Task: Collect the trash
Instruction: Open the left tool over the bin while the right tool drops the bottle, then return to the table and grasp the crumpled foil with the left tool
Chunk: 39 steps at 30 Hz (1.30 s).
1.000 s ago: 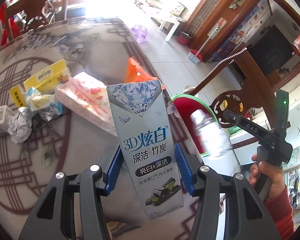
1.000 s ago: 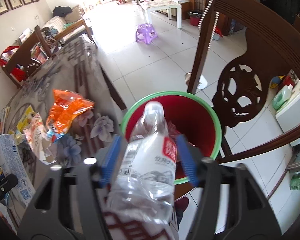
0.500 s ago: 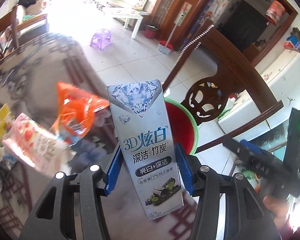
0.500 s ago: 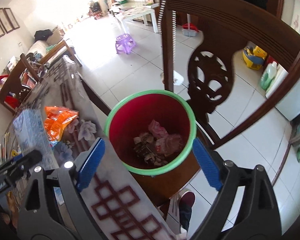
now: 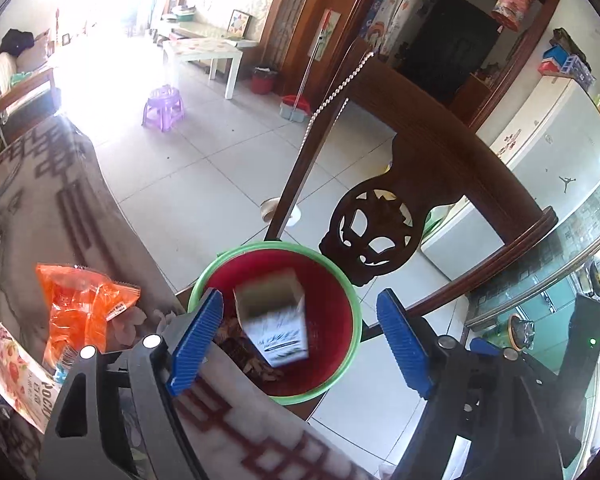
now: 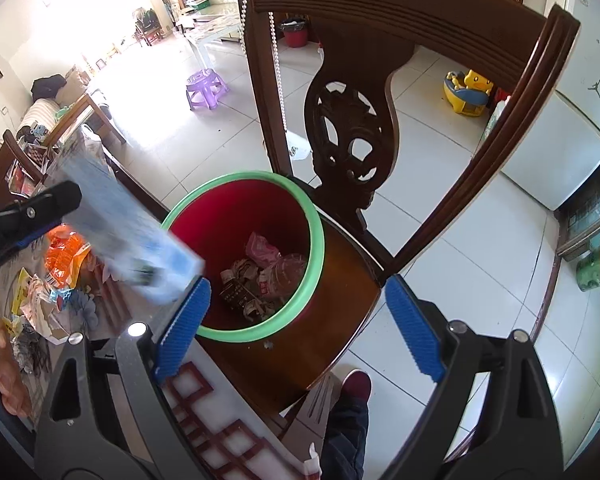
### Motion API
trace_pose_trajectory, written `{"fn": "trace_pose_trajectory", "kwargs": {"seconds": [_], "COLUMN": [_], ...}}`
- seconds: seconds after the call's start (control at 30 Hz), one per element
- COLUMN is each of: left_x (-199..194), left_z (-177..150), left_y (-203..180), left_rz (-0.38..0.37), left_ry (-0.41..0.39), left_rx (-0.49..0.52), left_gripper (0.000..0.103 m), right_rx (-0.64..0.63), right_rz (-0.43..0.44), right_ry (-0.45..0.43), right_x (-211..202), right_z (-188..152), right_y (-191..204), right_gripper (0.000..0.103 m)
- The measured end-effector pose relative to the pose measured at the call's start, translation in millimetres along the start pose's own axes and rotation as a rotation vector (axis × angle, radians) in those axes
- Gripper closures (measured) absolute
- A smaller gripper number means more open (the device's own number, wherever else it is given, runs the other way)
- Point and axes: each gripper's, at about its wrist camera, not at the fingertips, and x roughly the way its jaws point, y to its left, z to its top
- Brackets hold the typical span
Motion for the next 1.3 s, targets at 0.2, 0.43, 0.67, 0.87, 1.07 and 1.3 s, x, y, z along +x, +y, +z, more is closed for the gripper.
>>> {"fn": "trace_pose_trajectory", "kwargs": {"seconds": [0.2, 0.43, 0.67, 0.87, 1.07, 1.3], "left_x": [-33, -102, -158, -195, -226, -240], "left_z": [-23, -76, -162, -236, -266, -281], "left_y": [37, 110, 187, 245, 275, 301], "left_rz": [0.05, 0.179, 0.344, 0.445, 0.477, 0.464], "left_ry": [-0.024, -0.073, -0.069, -0.06, -0.108, -0.15], "left_rx": [-0.123, -0.29, -0.49, -0.689, -0.755, -0.81], "left_gripper": [0.024, 0.024, 0.024, 0.024, 0.024, 0.024], "right_rx": [-0.06, -0.189, -0.409, -0.616, -1.0, -1.047], "right_rz": [-0.004, 0.044, 0.201, 0.315, 0.314, 0.437], "right_ry": [-0.003, -0.028, 0.046, 0.096, 0.082, 0.188], "right_x": [0, -18, -28, -33, -35, -3], "right_z": [-3, -3, -33, -81, -129, -134], "right_y": [19, 69, 146, 235, 351, 442], "right_gripper": [0.016, 0.015, 0.009, 0.009, 0.009, 0.009]}}
